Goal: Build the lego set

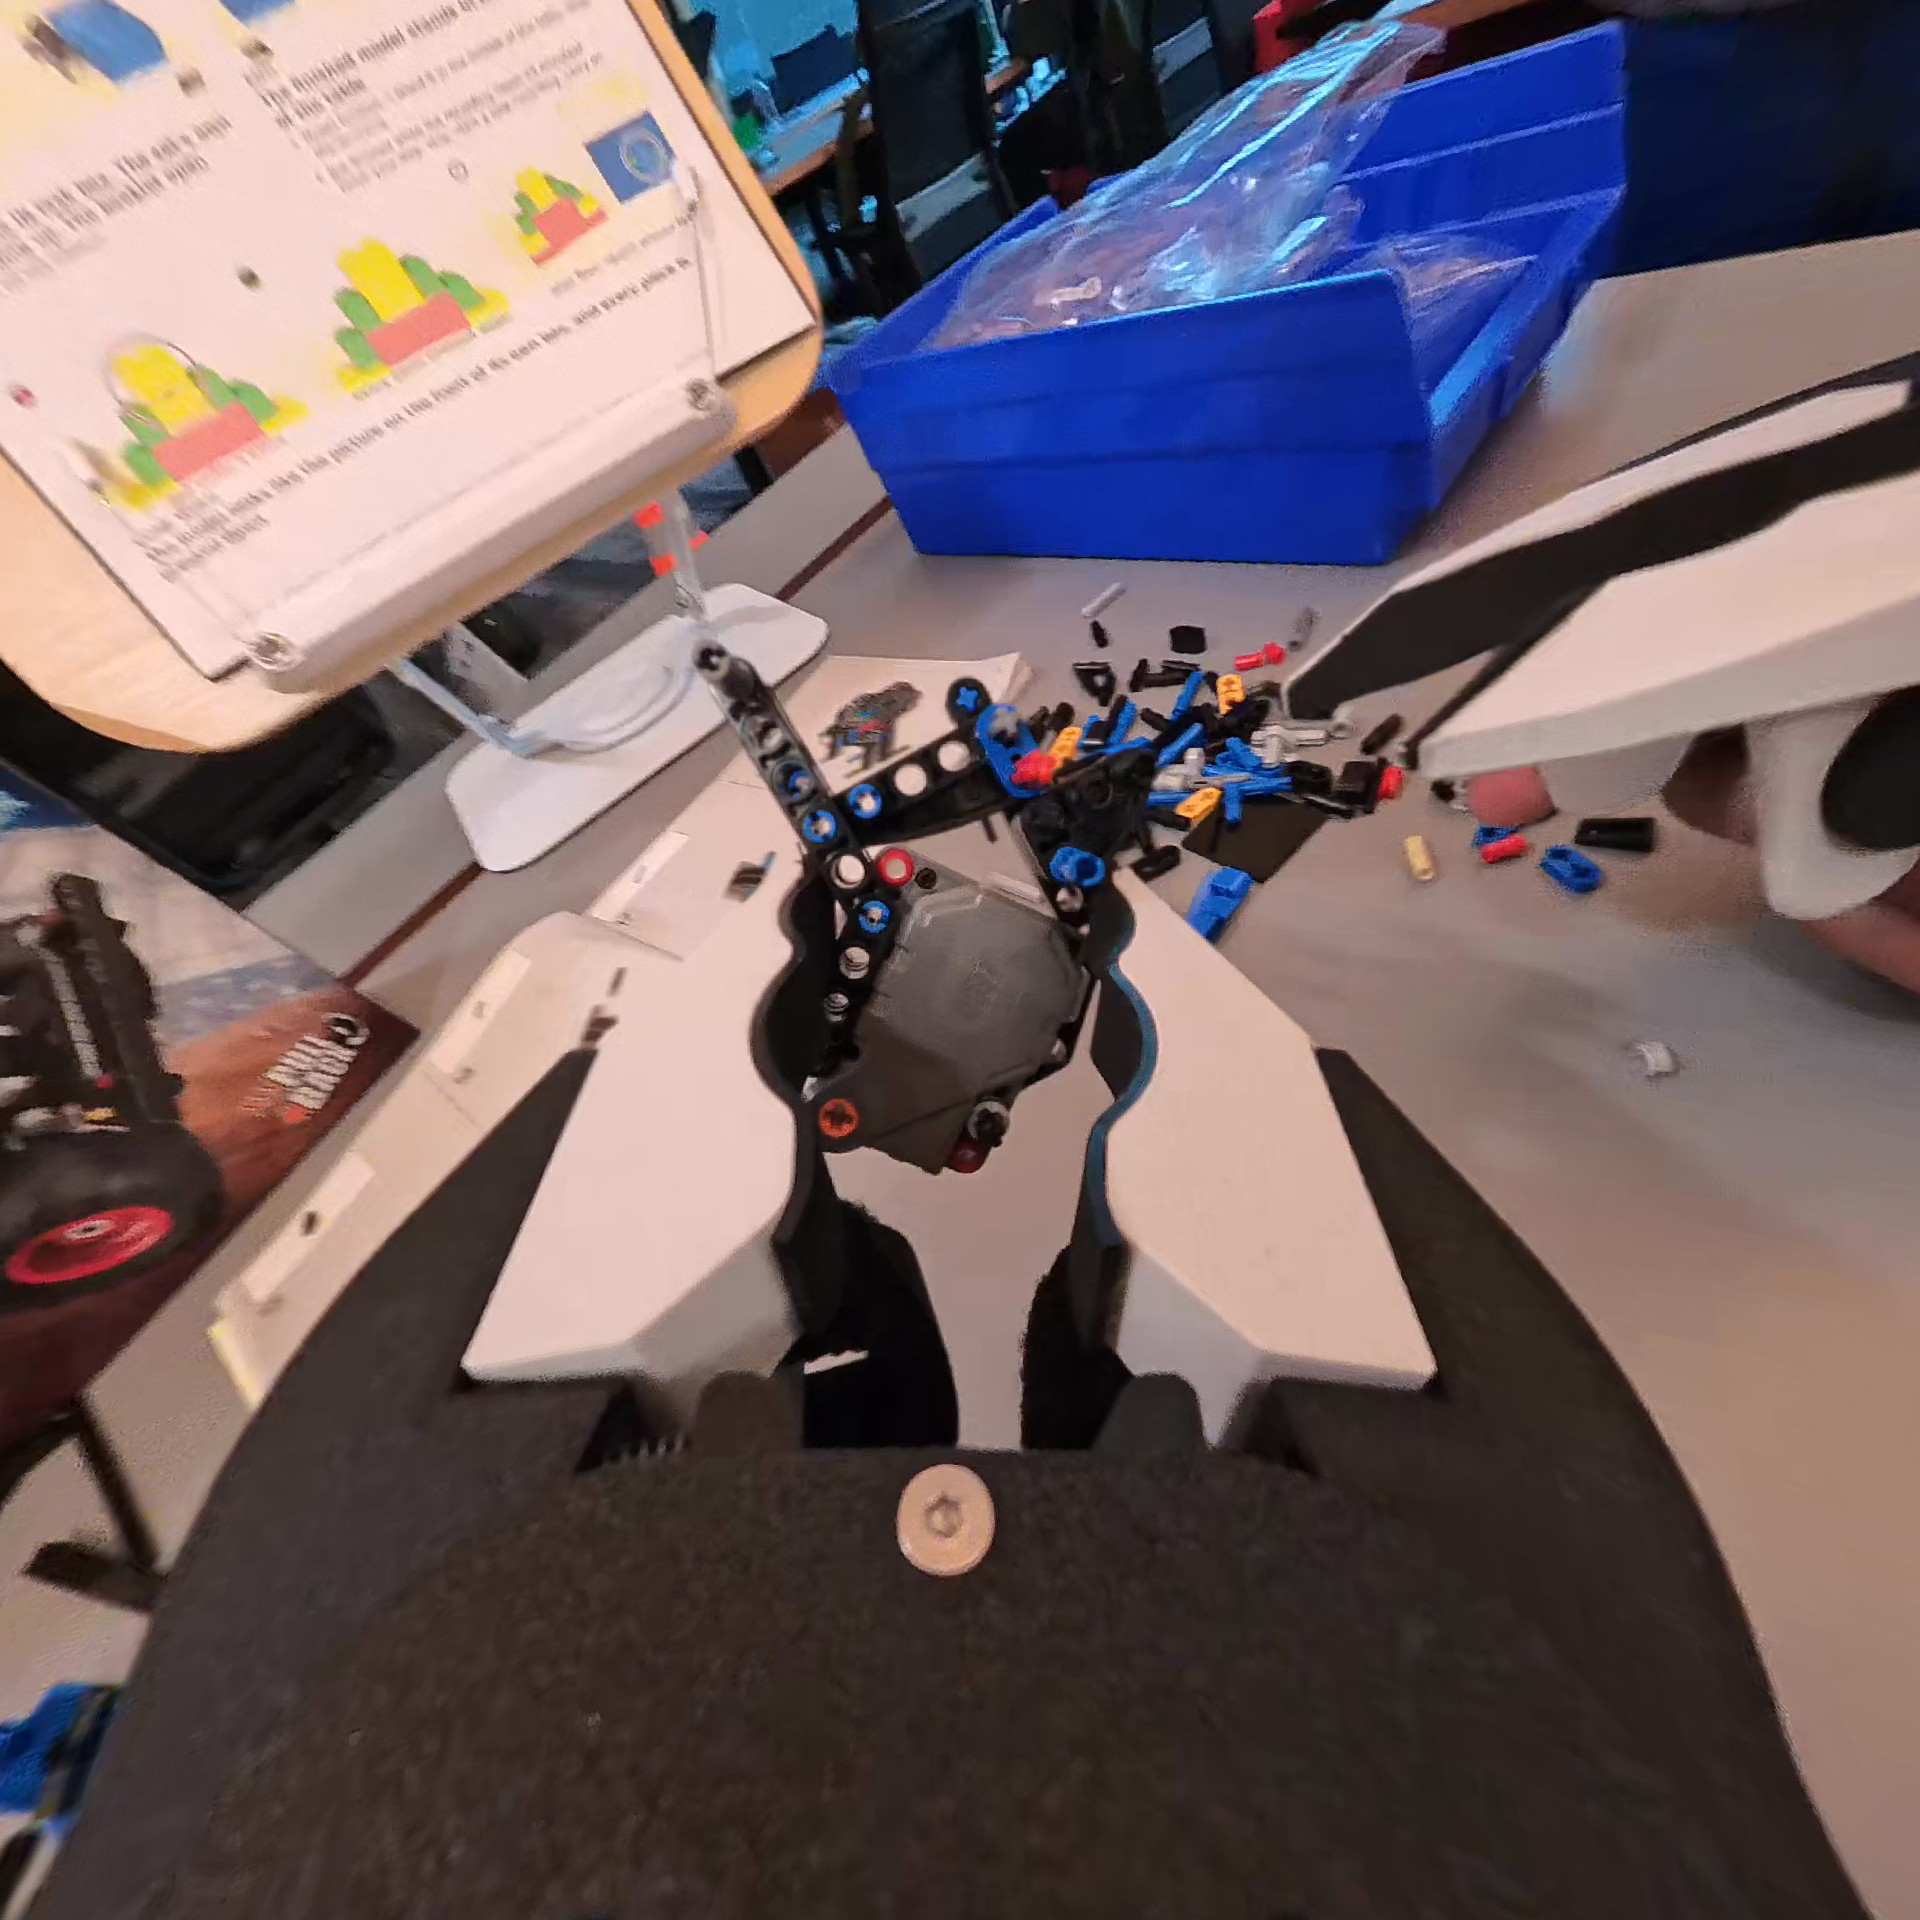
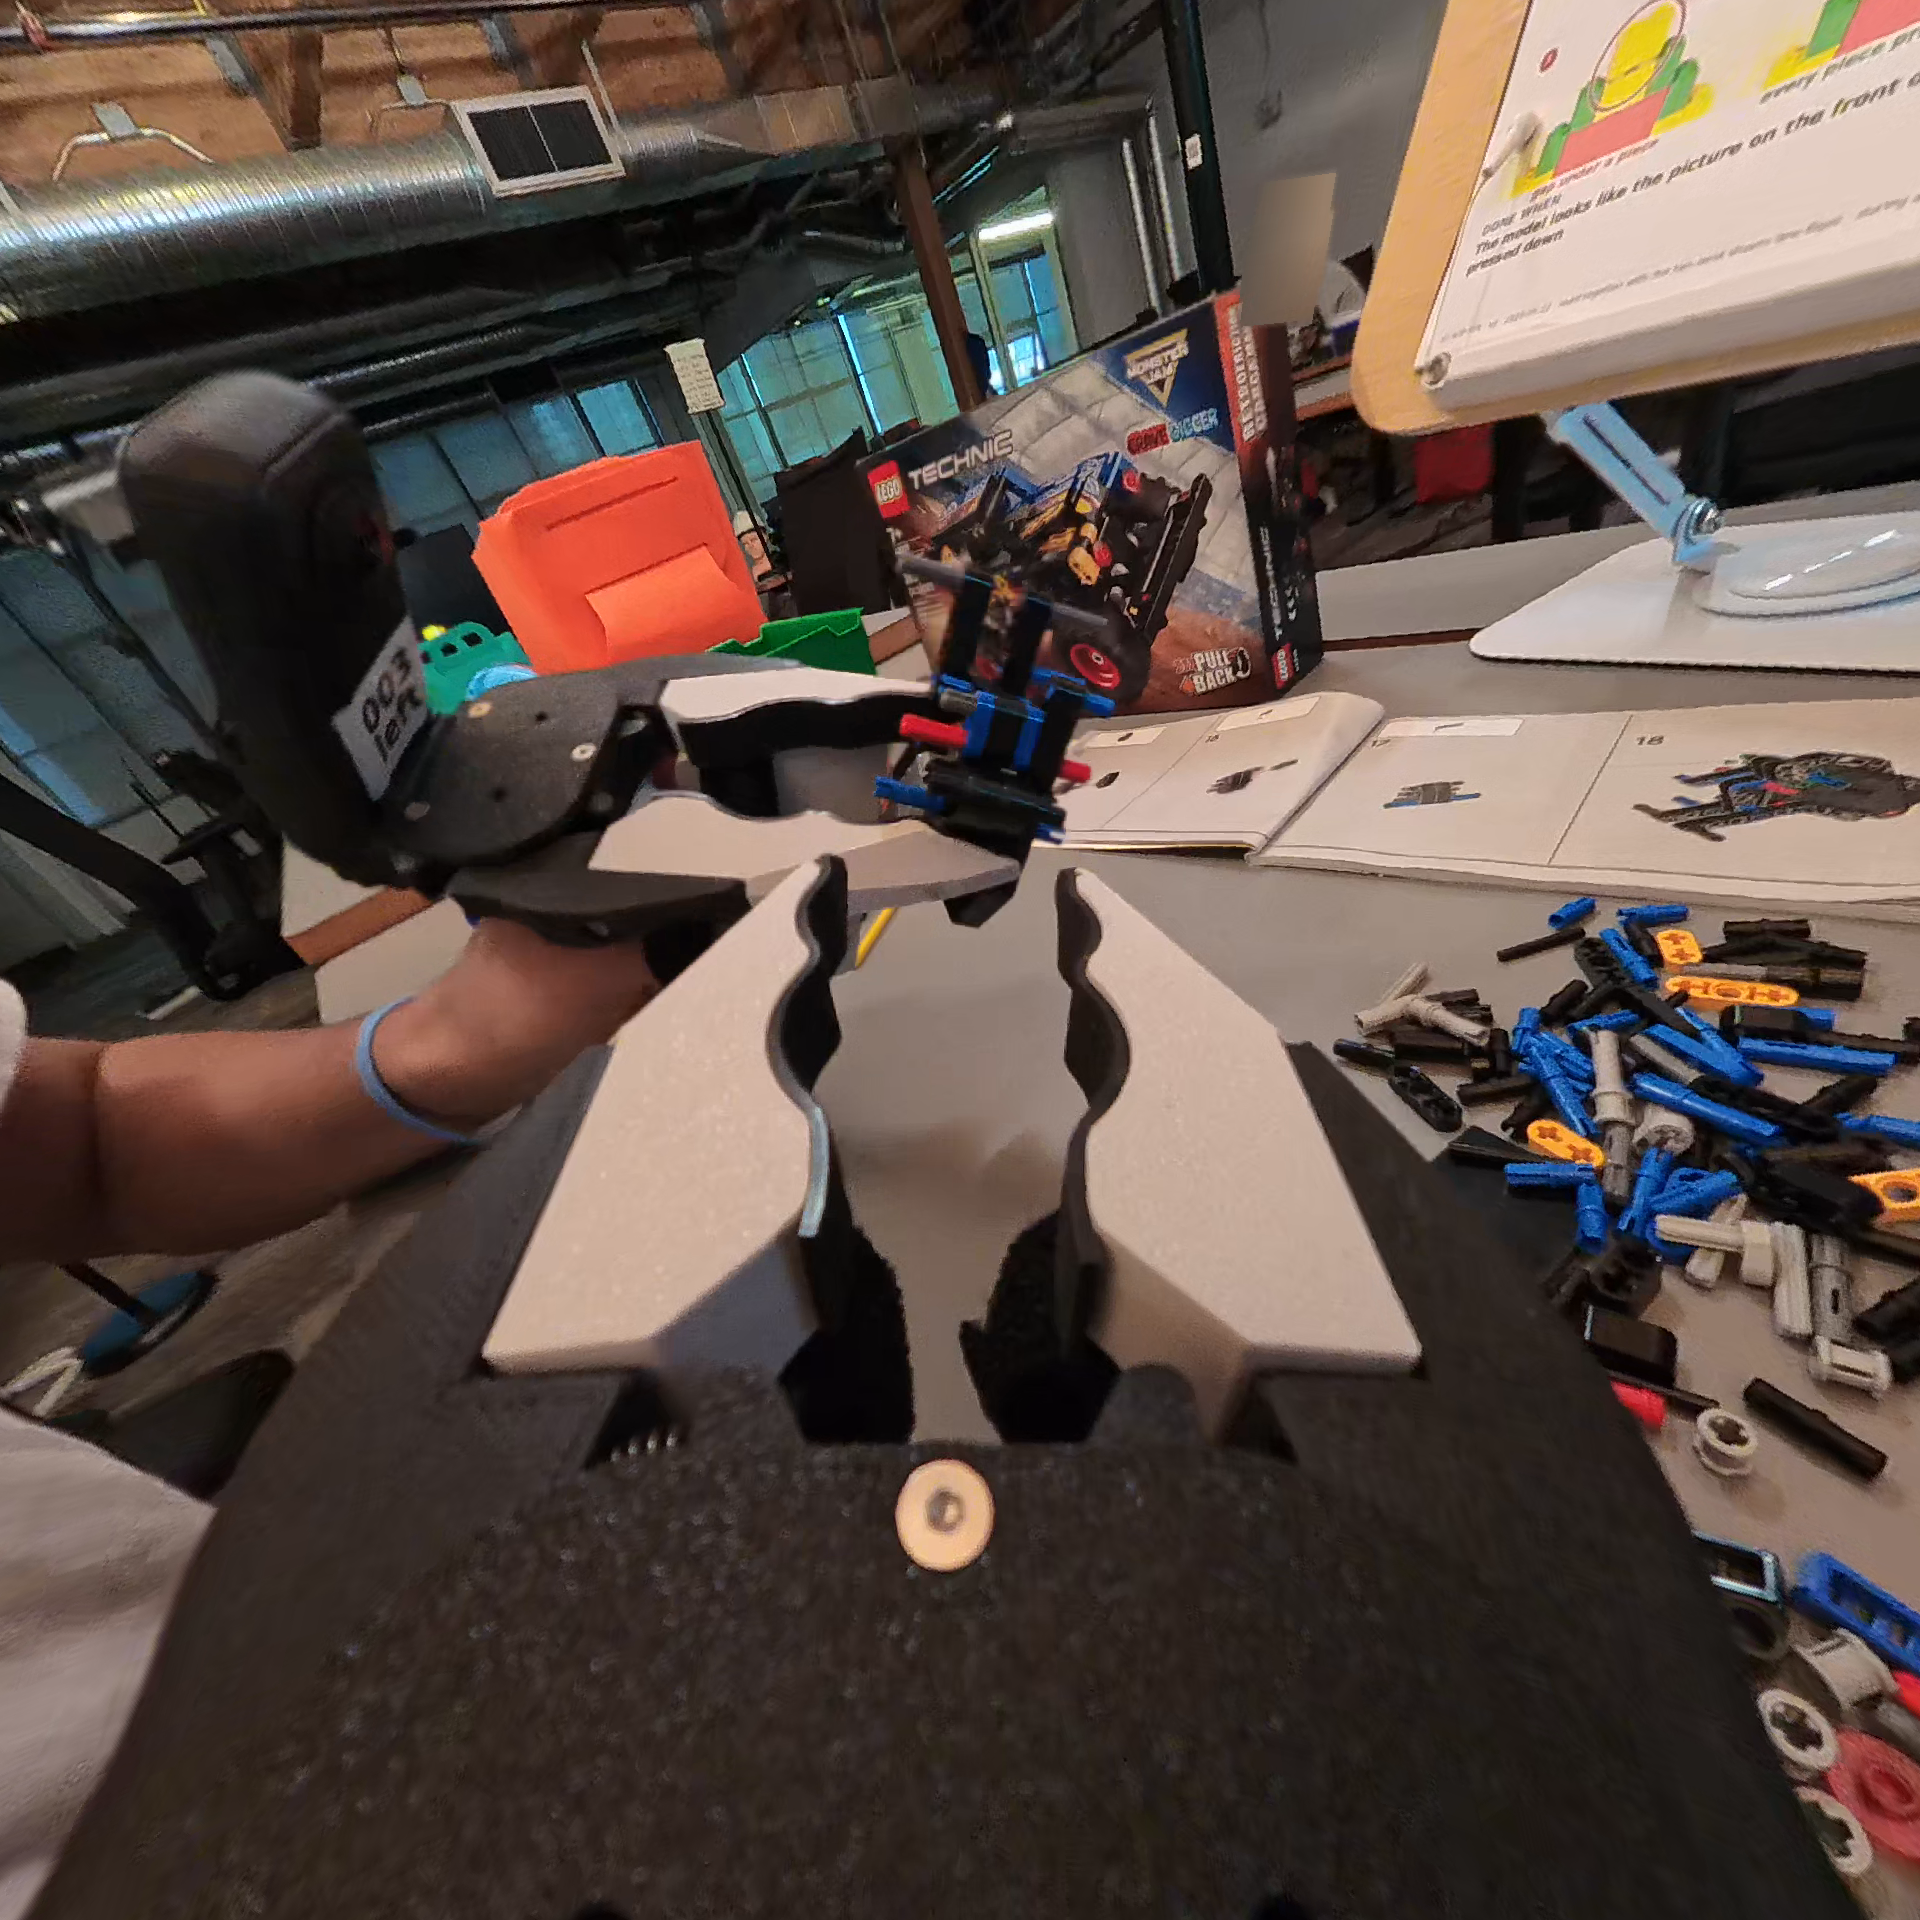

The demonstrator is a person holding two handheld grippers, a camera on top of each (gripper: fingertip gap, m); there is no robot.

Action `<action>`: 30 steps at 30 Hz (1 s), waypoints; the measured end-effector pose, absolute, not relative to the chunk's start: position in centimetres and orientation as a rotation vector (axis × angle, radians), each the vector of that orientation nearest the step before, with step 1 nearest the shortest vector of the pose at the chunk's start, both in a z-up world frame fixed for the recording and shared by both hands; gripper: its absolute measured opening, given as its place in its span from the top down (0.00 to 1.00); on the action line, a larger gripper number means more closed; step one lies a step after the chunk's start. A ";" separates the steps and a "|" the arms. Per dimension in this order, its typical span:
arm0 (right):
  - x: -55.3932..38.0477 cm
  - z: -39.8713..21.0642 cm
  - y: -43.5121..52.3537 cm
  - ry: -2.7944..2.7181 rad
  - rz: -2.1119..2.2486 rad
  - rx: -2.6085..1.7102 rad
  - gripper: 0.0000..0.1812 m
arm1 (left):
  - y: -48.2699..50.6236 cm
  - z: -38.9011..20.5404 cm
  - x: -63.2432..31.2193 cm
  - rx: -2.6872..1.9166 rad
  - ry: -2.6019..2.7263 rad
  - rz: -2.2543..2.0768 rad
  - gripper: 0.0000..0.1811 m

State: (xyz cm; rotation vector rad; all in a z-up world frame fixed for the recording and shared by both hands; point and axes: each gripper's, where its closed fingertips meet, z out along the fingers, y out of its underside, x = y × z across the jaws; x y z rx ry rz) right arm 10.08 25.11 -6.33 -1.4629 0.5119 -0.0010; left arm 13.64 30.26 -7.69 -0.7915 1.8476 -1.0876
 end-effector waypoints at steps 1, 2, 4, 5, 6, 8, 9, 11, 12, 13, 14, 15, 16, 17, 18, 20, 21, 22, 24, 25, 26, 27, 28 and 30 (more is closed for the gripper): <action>9.9 -6.6 25.2 0.496 -0.021 -1.466 0.79 | 30.1 -7.9 13.6 -0.800 1.863 -1.112 0.74; 9.7 -6.7 25.3 0.488 -0.030 -1.472 0.79 | 30.0 -8.1 13.6 -0.802 1.867 -1.122 0.74; 9.3 -6.4 25.4 0.458 -0.038 -1.472 0.79 | 29.7 -8.6 13.6 -0.789 1.881 -1.100 0.74; 9.2 -6.4 25.4 0.450 -0.045 -1.471 0.79 | 29.6 -8.7 13.6 -0.777 1.883 -1.089 0.74; 8.9 -6.4 25.5 0.438 -0.034 -1.474 0.79 | 29.4 -8.8 13.6 -0.766 1.885 -1.080 0.75; 8.8 -6.7 25.6 0.448 -0.005 -1.483 0.79 | 29.1 -8.9 13.3 -0.744 1.894 -1.070 0.74; 8.8 -6.8 25.6 0.455 0.014 -1.481 0.79 | 29.0 -8.8 13.2 -0.736 1.894 -1.067 0.74; 9.2 -7.0 25.7 0.479 0.055 -1.479 0.78 | 28.8 -8.6 12.8 -0.717 1.893 -1.080 0.74; 9.3 -6.9 25.8 0.482 0.068 -1.470 0.76 | 28.7 -8.5 12.7 -0.710 1.891 -1.084 0.74; 9.4 -6.8 25.7 0.479 0.069 -1.460 0.75 | 28.7 -8.4 12.7 -0.707 1.890 -1.082 0.74; 9.3 -6.6 25.6 0.468 0.062 -1.449 0.75 | 28.5 -8.4 12.6 -0.703 1.890 -1.086 0.74; 9.3 -6.4 25.5 0.460 0.045 -1.442 0.76 | 28.4 -8.4 12.5 -0.699 1.896 -1.092 0.74; 9.3 -6.3 25.5 0.455 0.030 -1.442 0.76 | 28.2 -8.4 12.4 -0.696 1.899 -1.093 0.74; 9.1 -6.3 25.5 0.450 0.023 -1.446 0.76 | 28.0 -8.4 12.3 -0.690 1.900 -1.094 0.74; 9.0 -6.3 25.5 0.446 0.012 -1.449 0.76 | 27.8 -8.5 12.2 -0.682 1.905 -1.091 0.74; 9.1 -6.3 25.5 0.440 -0.026 -1.455 0.78 | 27.6 -8.7 12.0 -0.658 1.905 -1.074 0.74; 9.2 -6.4 25.7 0.442 -0.028 -1.464 0.78 | 27.6 -8.8 12.0 -0.643 1.902 -1.060 0.74; 9.3 -6.7 25.9 0.446 -0.012 -1.478 0.78 | 27.6 -8.9 12.1 -0.633 1.902 -1.045 0.74; 9.4 -6.8 26.0 0.459 0.023 -1.483 0.76 | 27.5 -9.2 12.2 -0.627 1.905 -1.031 0.74; 9.5 -6.8 25.8 0.467 0.029 -1.471 0.76 | 27.5 -9.3 12.2 -0.630 1.909 -1.030 0.74; 9.7 -6.7 25.7 0.480 0.037 -1.459 0.76 | 27.5 -9.4 12.3 -0.633 1.908 -1.031 0.74; 9.8 -6.7 25.6 0.487 0.052 -1.453 0.76 | 27.6 -9.4 12.4 -0.636 1.907 -1.030 0.74; 9.8 -6.7 25.6 0.488 0.068 -1.449 0.75 | 27.7 -9.4 12.5 -0.638 1.904 -1.024 0.74; 9.6 -6.6 25.6 0.479 0.066 -1.445 0.75 | 28.1 -9.3 12.7 -0.643 1.895 -1.014 0.74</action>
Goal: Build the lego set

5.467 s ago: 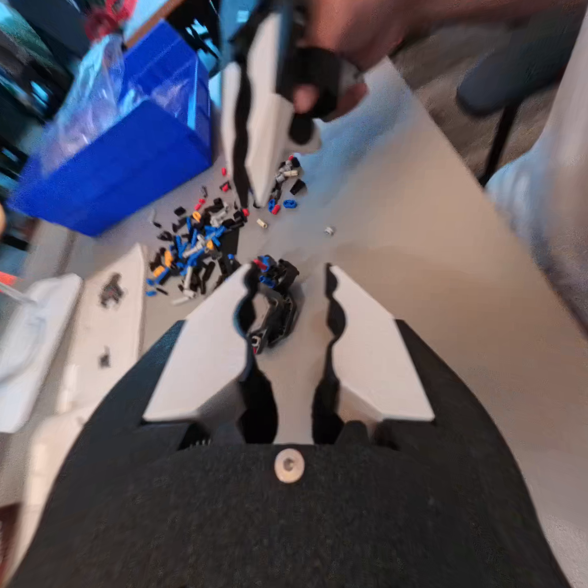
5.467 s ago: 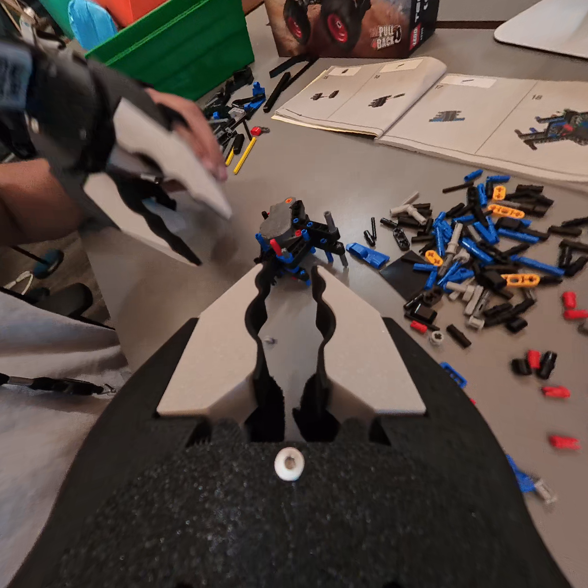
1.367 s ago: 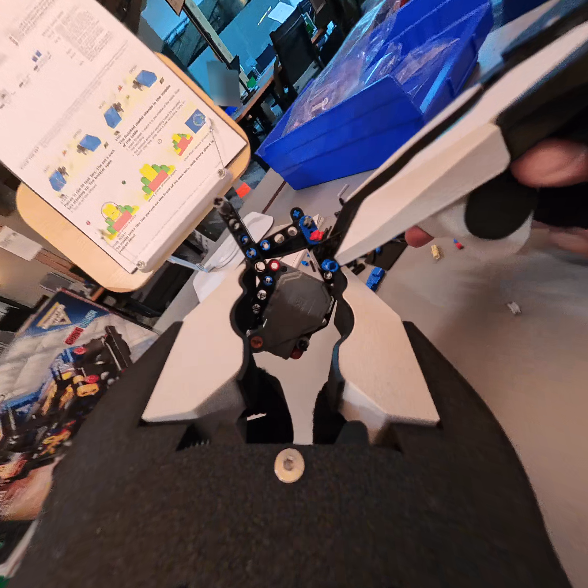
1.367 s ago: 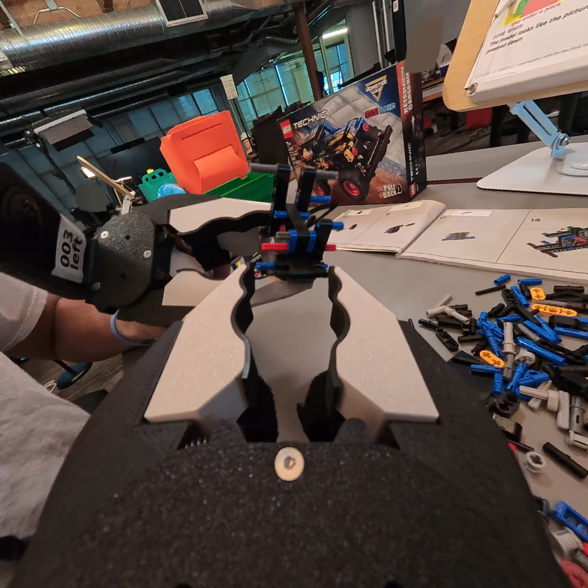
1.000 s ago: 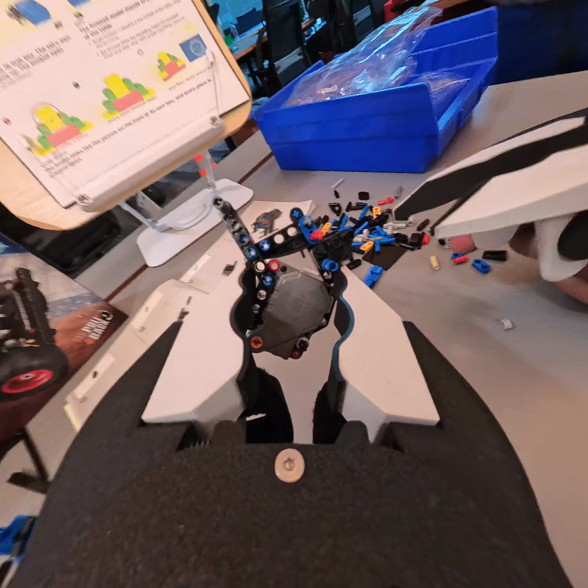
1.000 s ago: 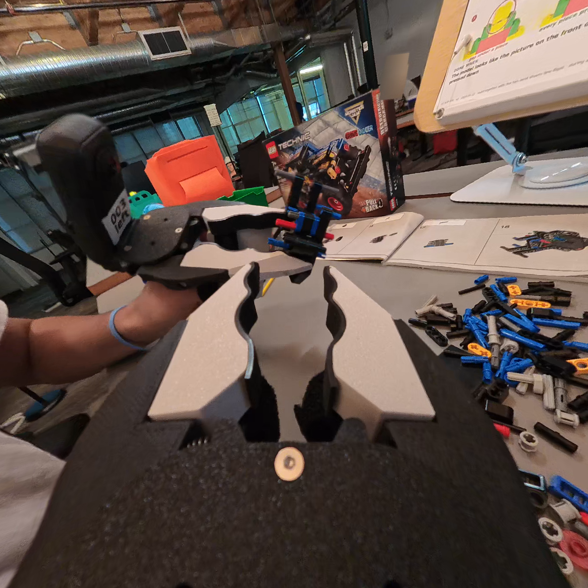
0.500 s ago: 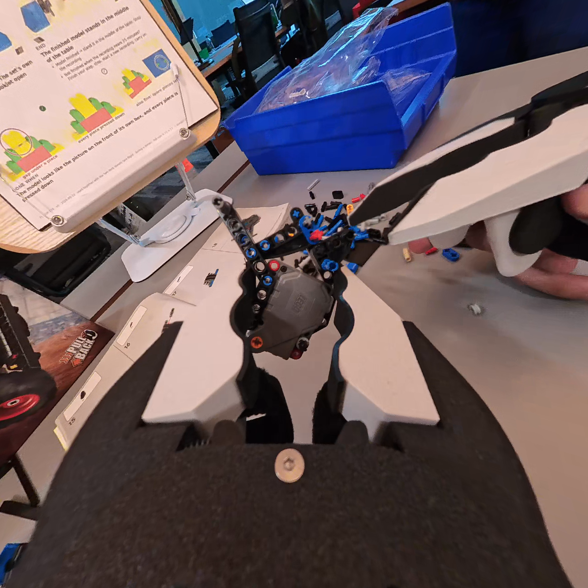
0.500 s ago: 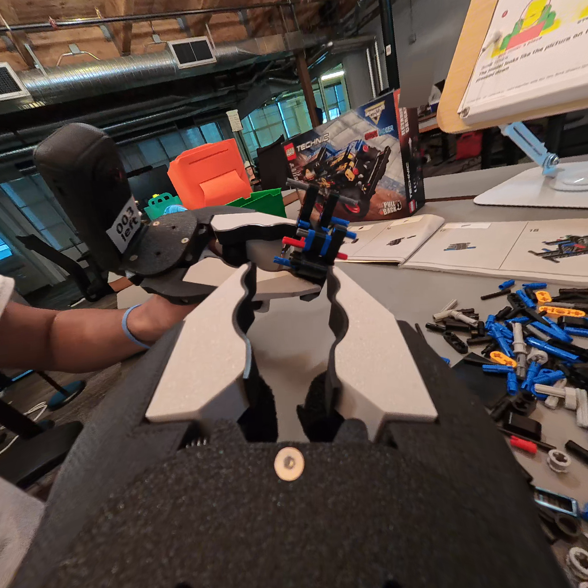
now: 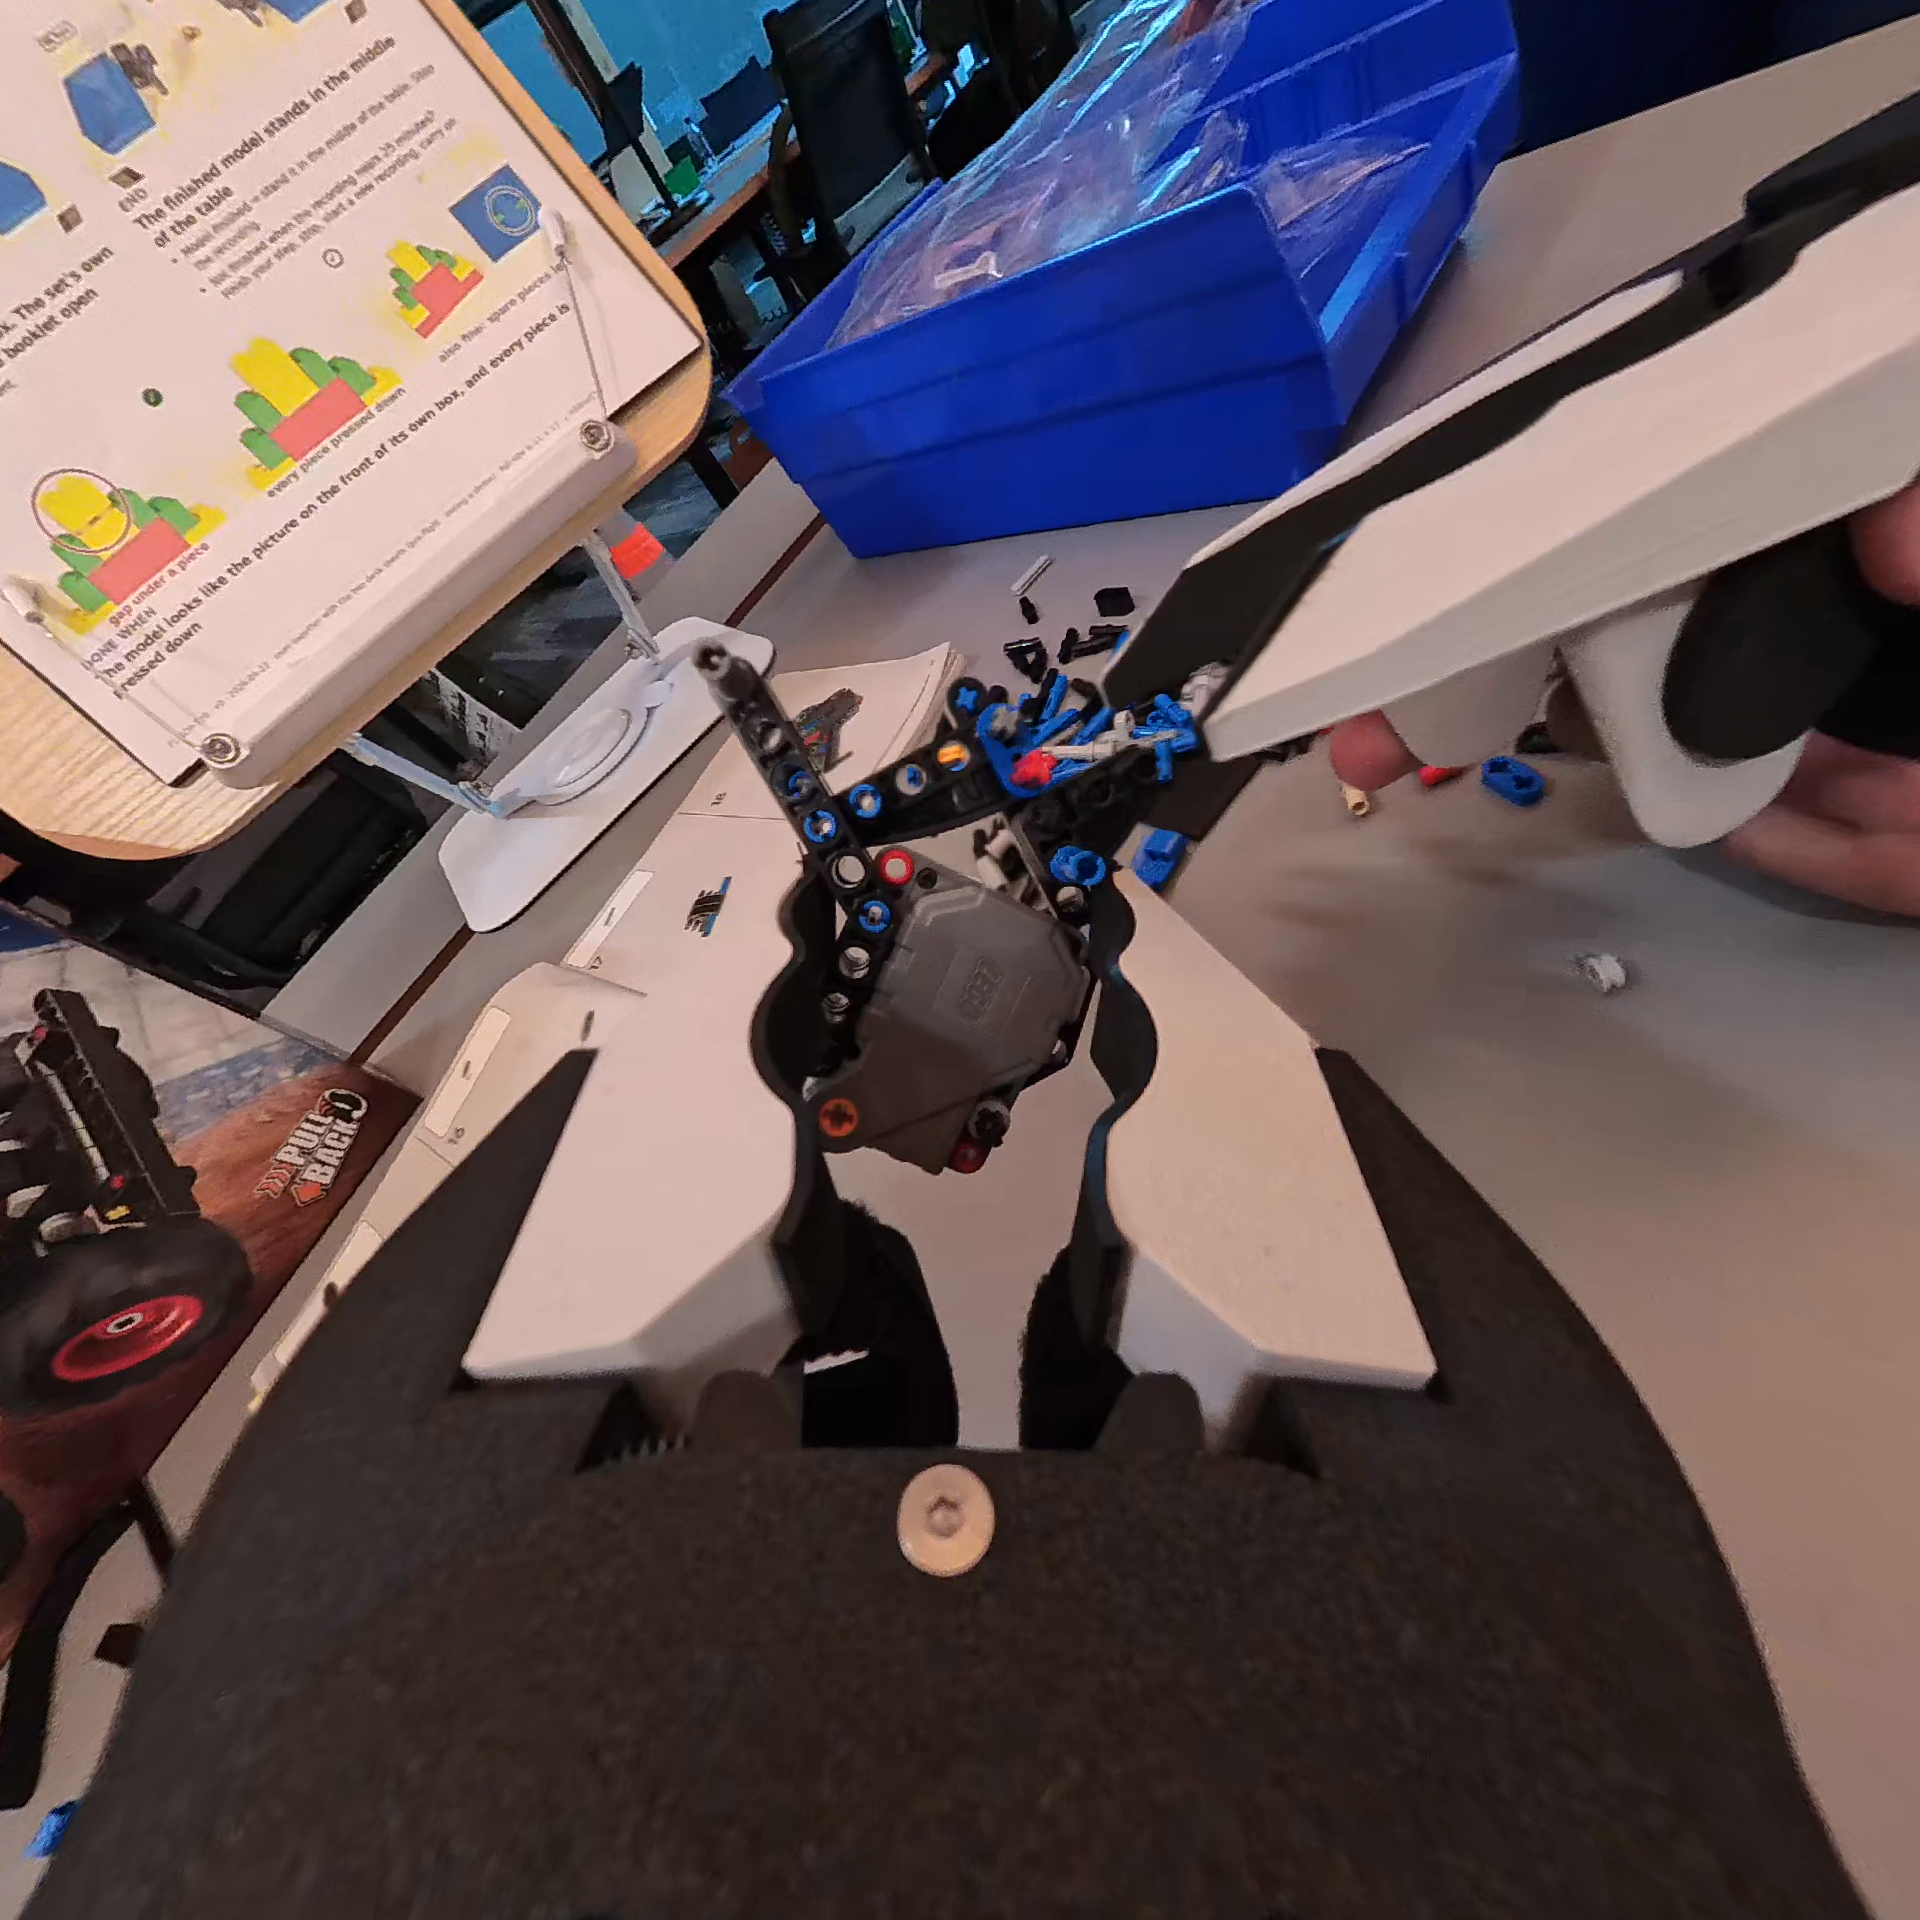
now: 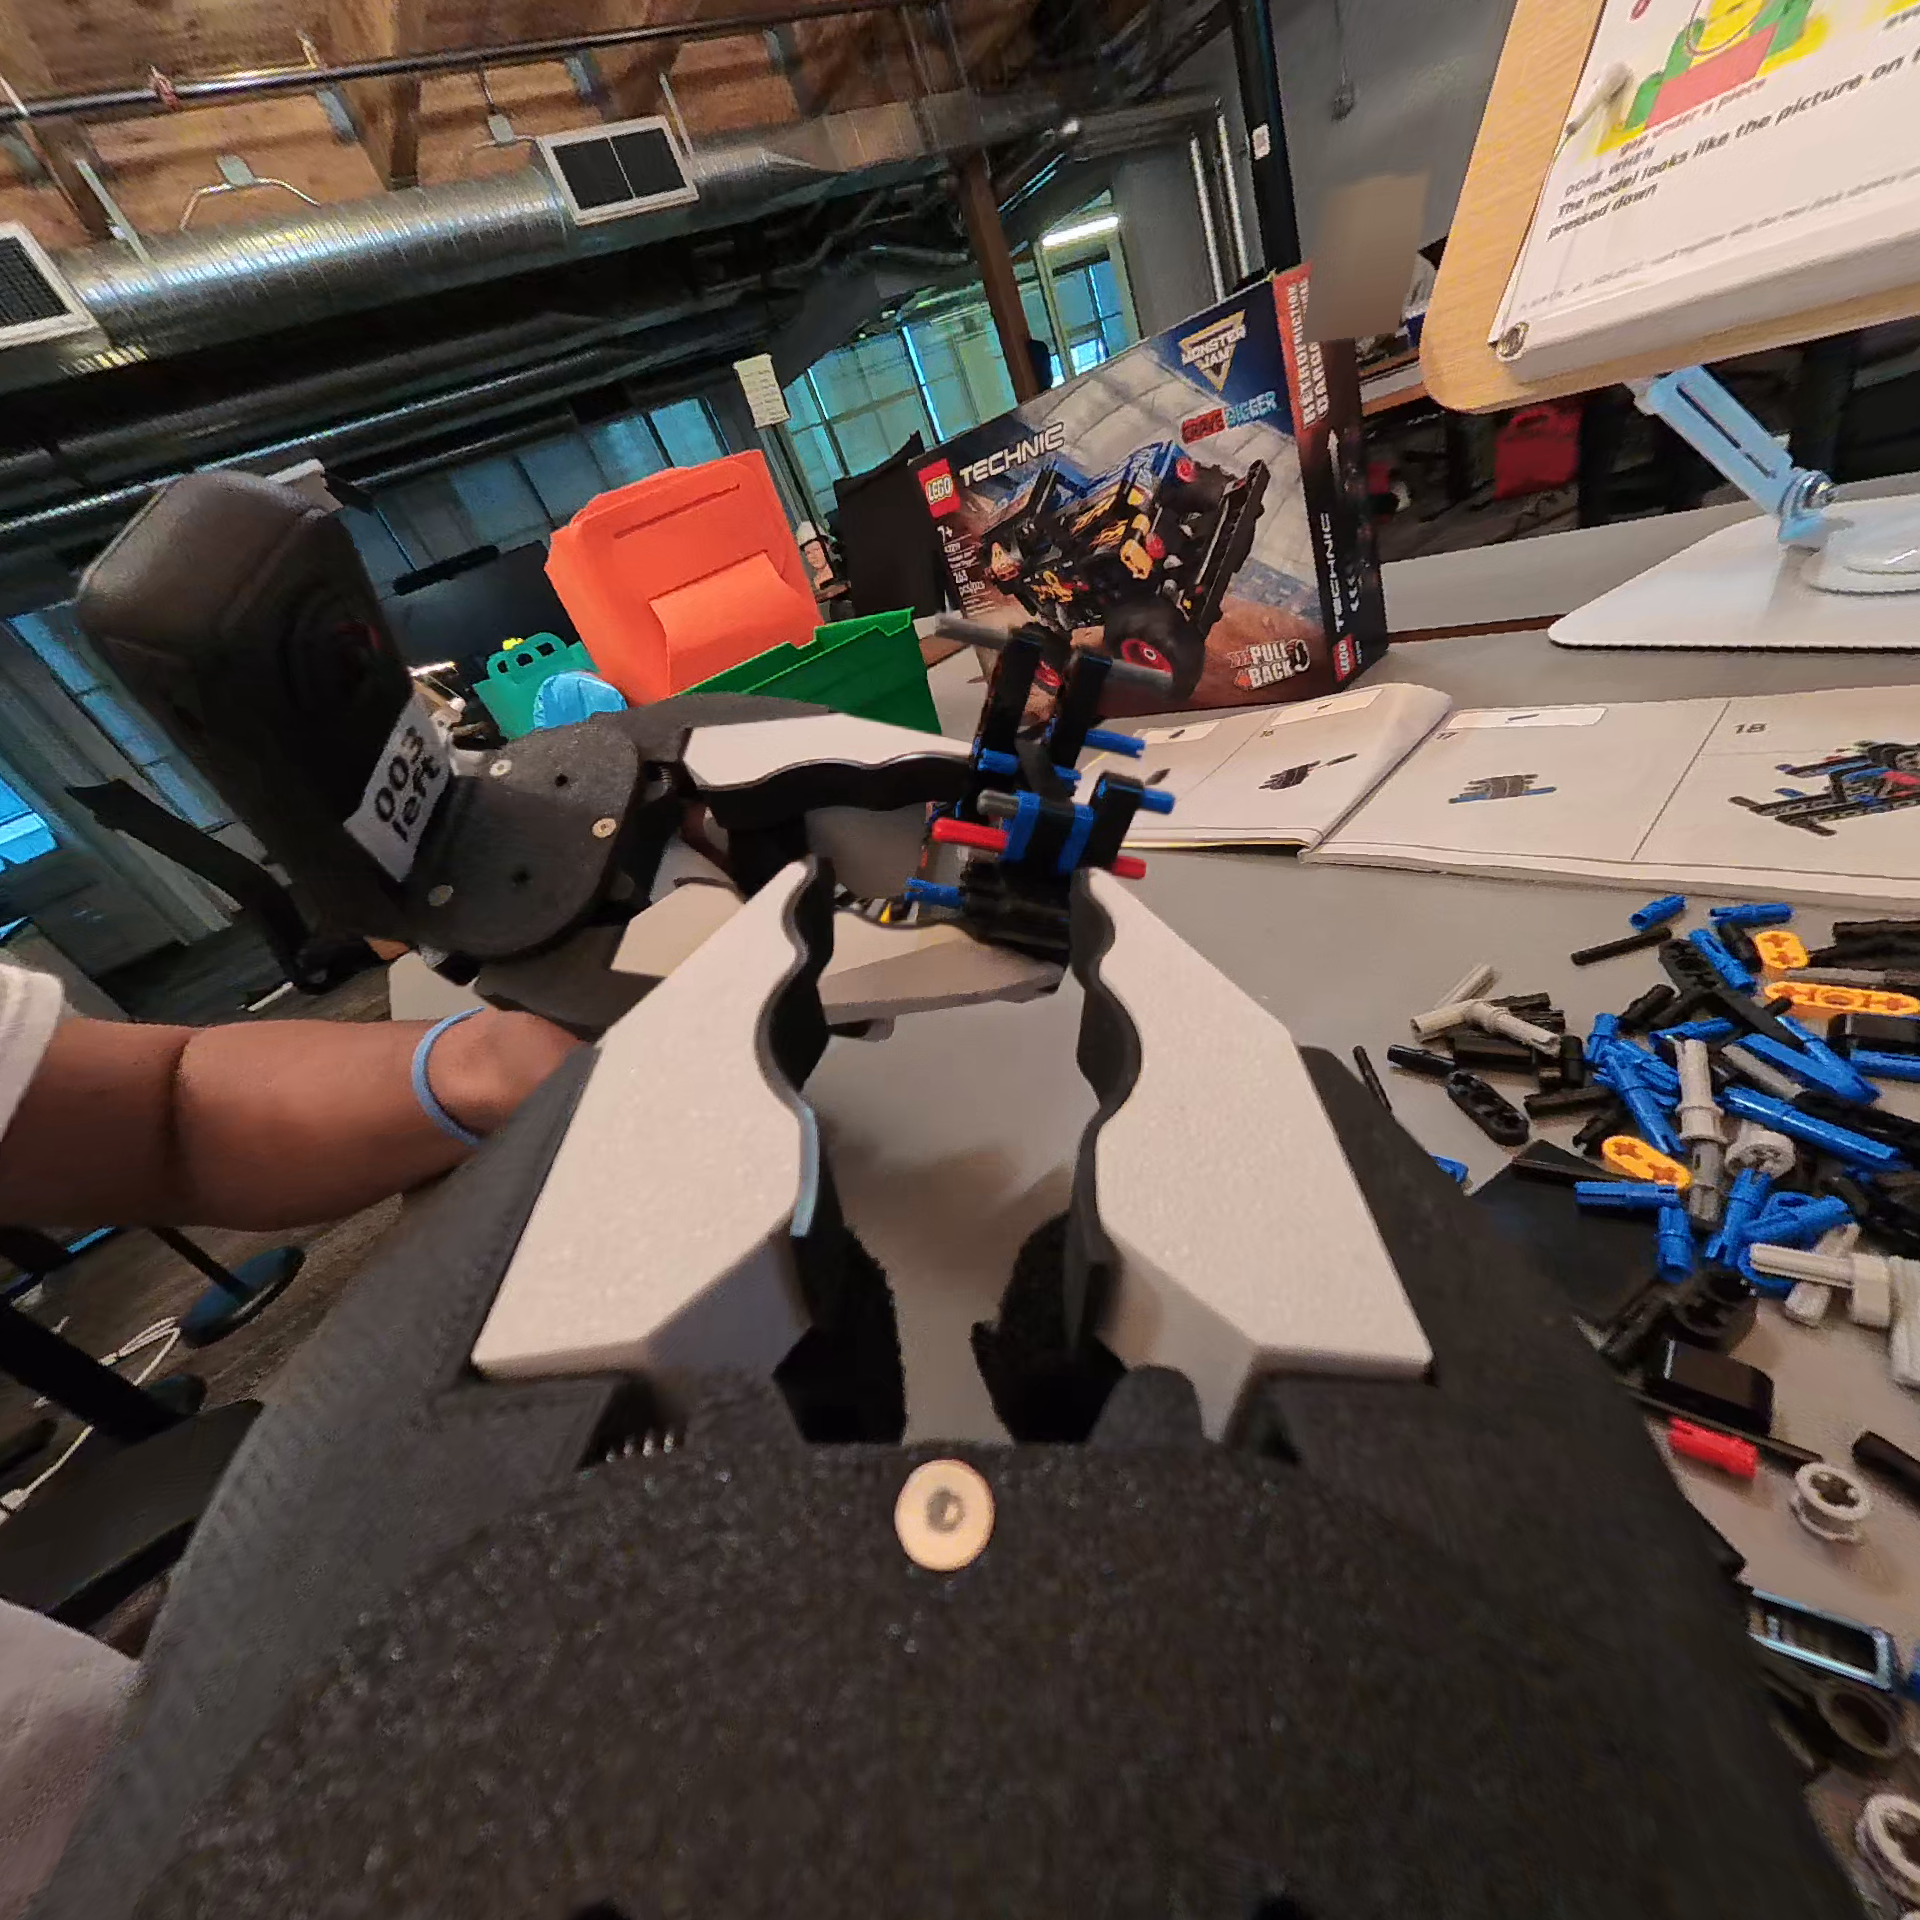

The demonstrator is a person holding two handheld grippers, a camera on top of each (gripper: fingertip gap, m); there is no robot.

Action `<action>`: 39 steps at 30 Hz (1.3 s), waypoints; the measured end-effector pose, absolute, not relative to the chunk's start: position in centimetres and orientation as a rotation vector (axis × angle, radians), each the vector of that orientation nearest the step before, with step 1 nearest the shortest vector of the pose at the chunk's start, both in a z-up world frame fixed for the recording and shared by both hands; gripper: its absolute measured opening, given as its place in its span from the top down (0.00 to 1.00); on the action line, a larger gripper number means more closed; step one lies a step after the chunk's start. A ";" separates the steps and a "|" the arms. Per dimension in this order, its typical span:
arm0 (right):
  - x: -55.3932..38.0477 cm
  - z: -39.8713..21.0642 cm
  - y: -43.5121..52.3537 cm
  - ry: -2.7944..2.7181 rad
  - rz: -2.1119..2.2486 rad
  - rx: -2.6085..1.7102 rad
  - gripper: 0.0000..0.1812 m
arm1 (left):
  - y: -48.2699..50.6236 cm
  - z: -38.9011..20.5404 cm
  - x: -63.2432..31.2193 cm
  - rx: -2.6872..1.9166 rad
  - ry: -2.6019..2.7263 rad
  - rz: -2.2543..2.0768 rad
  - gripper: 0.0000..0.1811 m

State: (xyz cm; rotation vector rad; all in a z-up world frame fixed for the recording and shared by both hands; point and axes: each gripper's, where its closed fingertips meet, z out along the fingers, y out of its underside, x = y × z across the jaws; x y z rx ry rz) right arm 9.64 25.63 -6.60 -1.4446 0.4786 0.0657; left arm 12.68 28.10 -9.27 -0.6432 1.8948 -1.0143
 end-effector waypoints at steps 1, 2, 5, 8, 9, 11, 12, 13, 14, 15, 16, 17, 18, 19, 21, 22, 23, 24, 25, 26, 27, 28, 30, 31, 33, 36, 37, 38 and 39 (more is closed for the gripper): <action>9.5 -6.6 25.7 0.470 0.057 -1.447 0.75 | 28.3 -9.2 12.8 -0.647 1.893 -1.014 0.74; 9.4 -6.5 25.8 0.458 0.051 -1.451 0.75 | 28.4 -9.2 12.8 -0.653 1.893 -1.016 0.74; 9.0 -6.3 25.8 0.427 0.014 -1.452 0.75 | 28.6 -9.5 12.9 -0.669 1.902 -1.017 0.74; 8.5 -6.0 25.9 0.380 -0.060 -1.474 0.76 | 28.6 -9.5 12.9 -0.653 1.905 -0.990 0.74; 8.2 -6.1 26.0 0.362 -0.085 -1.488 0.76 | 28.7 -9.4 12.9 -0.642 1.899 -0.974 0.74; 7.7 -6.4 26.4 0.322 -0.141 -1.533 0.76 | 28.9 -9.2 13.0 -0.625 1.885 -0.945 0.74; 7.4 -6.6 26.6 0.302 -0.166 -1.550 0.77 | 29.0 -9.2 13.1 -0.625 1.880 -0.937 0.74; 7.2 -6.7 26.8 0.284 -0.181 -1.565 0.77 | 29.2 -9.2 13.2 -0.629 1.877 -0.932 0.74; 7.0 -6.9 27.0 0.273 -0.194 -1.584 0.77 | 29.3 -9.2 13.4 -0.635 1.875 -0.929 0.74; 6.9 -7.2 27.1 0.266 -0.201 -1.599 0.77 | 29.5 -9.2 13.5 -0.643 1.873 -0.927 0.74; 6.8 -7.3 27.3 0.260 -0.198 -1.611 0.77 | 29.6 -9.2 13.6 -0.650 1.874 -0.927 0.74; 6.7 -7.5 27.4 0.255 -0.187 -1.619 0.77 | 29.7 -9.2 13.6 -0.659 1.876 -0.930 0.75; 6.7 -7.6 27.4 0.258 -0.175 -1.624 0.77 | 29.7 -9.3 13.6 -0.666 1.878 -0.937 0.75; 6.7 -7.6 27.4 0.266 -0.162 -1.623 0.77 | 29.7 -9.3 13.6 -0.672 1.882 -0.944 0.75; 6.9 -7.4 27.3 0.281 -0.143 -1.605 0.77 | 29.6 -9.5 13.6 -0.677 1.893 -0.946 0.75; 7.0 -7.4 27.2 0.287 -0.139 -1.599 0.77 | 29.6 -9.5 13.5 -0.674 1.893 -0.945 0.75; 7.1 -7.4 27.2 0.293 -0.133 -1.595 0.77 | 29.5 -9.5 13.5 -0.669 1.895 -0.941 0.74; 7.1 -7.3 27.1 0.298 -0.124 -1.591 0.77 | 29.5 -9.6 13.4 -0.666 1.898 -0.937 0.74; 7.2 -7.3 27.1 0.305 -0.117 -1.588 0.77 | 29.4 -9.6 13.4 -0.662 1.899 -0.935 0.74; 7.3 -7.3 27.0 0.313 -0.115 -1.585 0.77 | 29.4 -9.6 13.3 -0.658 1.899 -0.934 0.74; 7.4 -7.2 27.0 0.321 -0.114 -1.579 0.77 | 29.3 -9.6 13.3 -0.654 1.901 -0.931 0.74; 7.5 -7.2 26.9 0.326 -0.112 -1.573 0.77 | 29.3 -9.6 13.2 -0.651 1.900 -0.929 0.74; 7.6 -7.1 26.8 0.333 -0.103 -1.567 0.77 | 29.2 -9.8 13.3 -0.650 1.905 -0.923 0.74; 7.6 -7.1 26.8 0.336 -0.101 -1.566 0.77 | 29.2 -9.9 13.3 -0.651 1.907 -0.920 0.74; 7.6 -7.1 26.8 0.339 -0.098 -1.563 0.77 | 29.2 -10.1 13.3 -0.656 1.915 -0.916 0.74; 7.8 -7.1 26.7 0.348 -0.105 -1.563 0.77 | 29.2 -10.4 13.4 -0.662 1.925 -0.912 0.74; 7.8 -7.1 26.7 0.349 -0.104 -1.563 0.77 | 29.2 -10.5 13.4 -0.661 1.928 -0.907 0.74; 7.8 -7.1 26.7 0.349 -0.104 -1.562 0.77 | 29.2 -10.5 13.4 -0.659 1.928 -0.900 0.74; 7.8 -7.1 26.7 0.349 -0.104 -1.563 0.77 | 29.3 -10.5 13.4 -0.655 1.926 -0.894 0.74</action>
